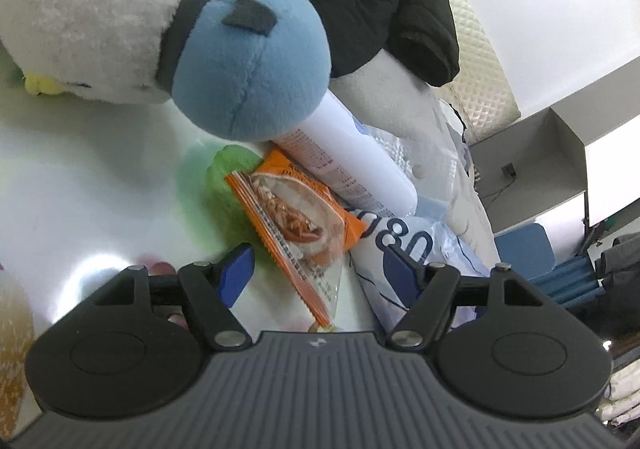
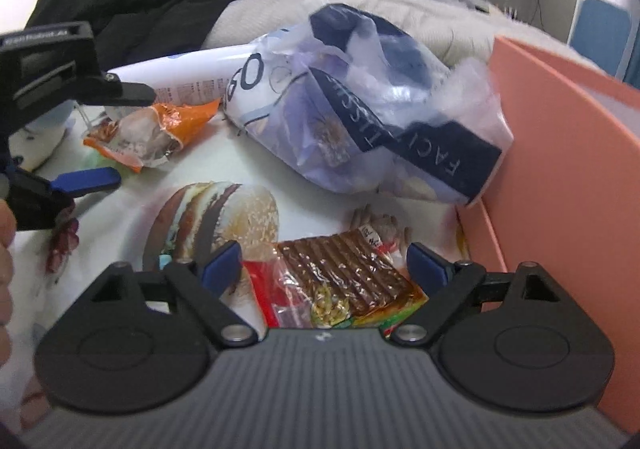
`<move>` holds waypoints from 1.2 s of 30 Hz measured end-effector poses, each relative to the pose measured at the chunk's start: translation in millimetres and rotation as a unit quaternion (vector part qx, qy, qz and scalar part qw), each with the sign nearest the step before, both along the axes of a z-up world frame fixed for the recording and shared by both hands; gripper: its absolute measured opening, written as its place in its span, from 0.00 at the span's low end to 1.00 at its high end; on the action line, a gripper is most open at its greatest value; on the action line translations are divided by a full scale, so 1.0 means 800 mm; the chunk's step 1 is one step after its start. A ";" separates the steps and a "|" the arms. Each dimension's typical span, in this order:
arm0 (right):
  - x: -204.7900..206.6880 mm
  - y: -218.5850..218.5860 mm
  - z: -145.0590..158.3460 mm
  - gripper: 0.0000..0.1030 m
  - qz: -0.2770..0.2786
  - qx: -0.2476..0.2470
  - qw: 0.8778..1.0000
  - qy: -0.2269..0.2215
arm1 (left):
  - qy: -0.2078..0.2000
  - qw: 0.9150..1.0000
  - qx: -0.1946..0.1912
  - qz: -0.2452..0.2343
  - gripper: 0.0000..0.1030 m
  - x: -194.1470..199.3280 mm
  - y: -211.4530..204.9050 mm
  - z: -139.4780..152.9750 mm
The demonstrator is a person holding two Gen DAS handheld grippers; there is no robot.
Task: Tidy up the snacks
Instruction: 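Grasp the orange wrapped snack with the left gripper while the right grasps a meat-strip pack, then lift the orange snack and meat-strip pack and carry them toward the pink box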
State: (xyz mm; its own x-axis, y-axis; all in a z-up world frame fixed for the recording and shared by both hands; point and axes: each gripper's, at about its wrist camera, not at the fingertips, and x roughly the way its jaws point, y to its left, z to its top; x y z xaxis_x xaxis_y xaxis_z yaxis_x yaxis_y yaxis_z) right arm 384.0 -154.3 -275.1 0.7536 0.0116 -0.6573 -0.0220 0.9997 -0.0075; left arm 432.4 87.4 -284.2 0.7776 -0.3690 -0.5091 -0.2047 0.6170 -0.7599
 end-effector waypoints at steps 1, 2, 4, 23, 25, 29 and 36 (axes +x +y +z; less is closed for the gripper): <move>0.000 -0.001 0.000 0.88 0.000 0.003 1.000 0.001 | 0.000 1.000 -0.001 0.002 0.73 0.002 0.000 -0.001; -0.001 0.001 0.000 0.88 -0.002 0.005 1.000 0.002 | 0.000 1.000 -0.003 0.005 0.72 0.004 0.000 -0.002; -0.003 0.003 -0.001 0.84 -0.001 0.010 1.000 0.002 | 0.008 1.000 0.000 0.013 0.65 0.009 -0.002 -0.003; -0.083 0.022 0.011 0.63 0.061 0.019 0.998 0.018 | 0.045 0.999 0.014 -0.015 0.41 -0.062 -0.001 0.009; -0.099 0.022 0.012 0.63 0.064 0.020 0.997 0.022 | 0.047 0.998 0.022 -0.021 0.41 -0.084 -0.003 0.014; -0.133 0.020 0.015 0.63 0.069 0.033 0.997 0.024 | 0.055 0.998 0.029 -0.024 0.41 -0.131 -0.009 0.017; -0.186 0.017 0.025 0.63 0.082 0.041 0.995 0.034 | 0.067 0.995 0.049 -0.048 0.41 -0.204 -0.017 0.028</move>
